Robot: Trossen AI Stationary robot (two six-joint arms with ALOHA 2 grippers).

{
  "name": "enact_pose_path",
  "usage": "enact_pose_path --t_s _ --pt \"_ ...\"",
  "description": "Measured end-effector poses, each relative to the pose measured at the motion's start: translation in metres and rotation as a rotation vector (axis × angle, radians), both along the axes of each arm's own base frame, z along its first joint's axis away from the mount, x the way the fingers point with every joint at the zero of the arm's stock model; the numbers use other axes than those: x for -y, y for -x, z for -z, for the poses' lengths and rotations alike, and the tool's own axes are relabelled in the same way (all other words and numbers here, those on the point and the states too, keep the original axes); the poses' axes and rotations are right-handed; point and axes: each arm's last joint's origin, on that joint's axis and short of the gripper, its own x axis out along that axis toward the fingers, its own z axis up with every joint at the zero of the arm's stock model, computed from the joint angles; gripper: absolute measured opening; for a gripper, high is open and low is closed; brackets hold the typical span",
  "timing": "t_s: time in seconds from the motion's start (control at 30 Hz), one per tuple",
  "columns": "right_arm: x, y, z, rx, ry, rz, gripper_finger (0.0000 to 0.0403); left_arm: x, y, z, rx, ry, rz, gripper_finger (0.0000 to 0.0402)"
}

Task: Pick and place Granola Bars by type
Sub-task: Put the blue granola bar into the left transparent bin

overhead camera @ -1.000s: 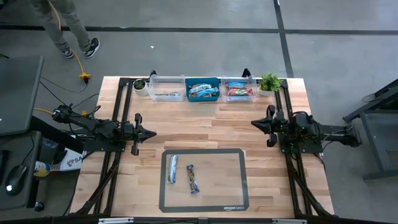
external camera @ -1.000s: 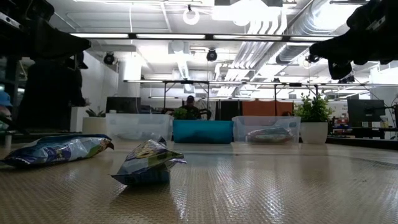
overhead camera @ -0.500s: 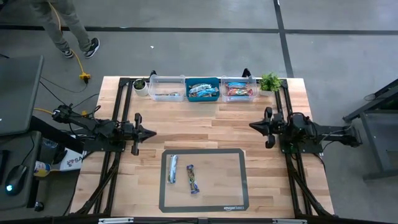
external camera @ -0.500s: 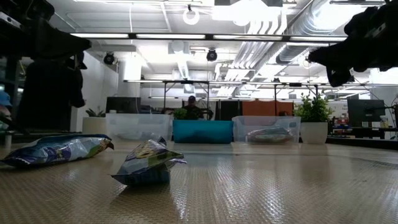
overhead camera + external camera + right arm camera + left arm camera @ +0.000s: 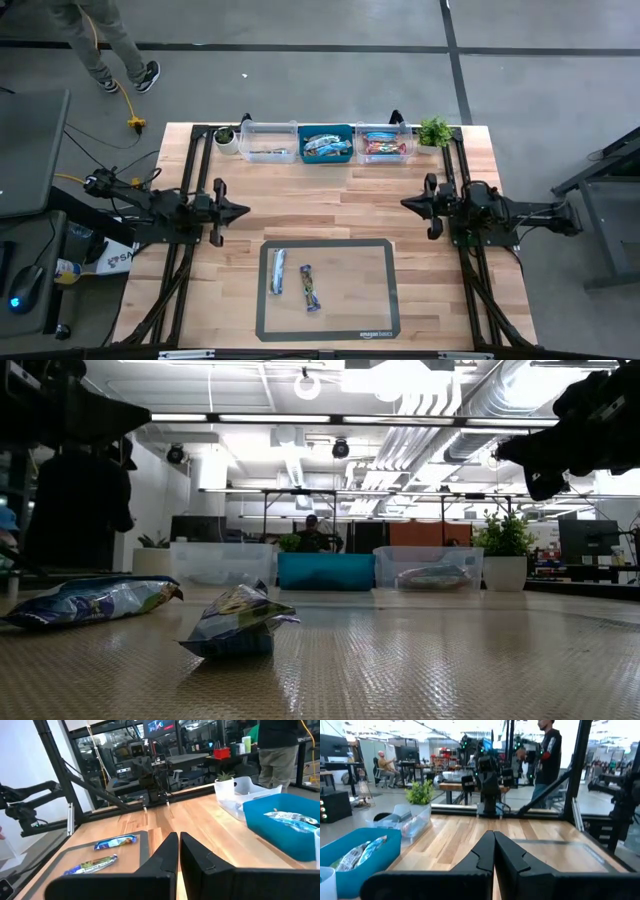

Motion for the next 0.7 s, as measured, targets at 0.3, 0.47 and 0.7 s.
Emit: enact_pose_path --t_s 0.3,0.47,0.7 --pt "-0.001 0.000 0.001 -0.013 0.039 -0.029 0.0000 0.000 0.001 -0.007 0.068 0.035 -0.001 0.0001" --pt "-0.001 0.000 0.001 -0.016 0.106 -0.027 0.0000 -0.001 0.003 -0.014 0.152 0.159 0.016 0.0001" --pt "-0.001 0.000 0.001 -0.018 0.136 -0.027 0.0000 0.000 0.006 -0.026 0.211 0.436 0.144 0.0001"
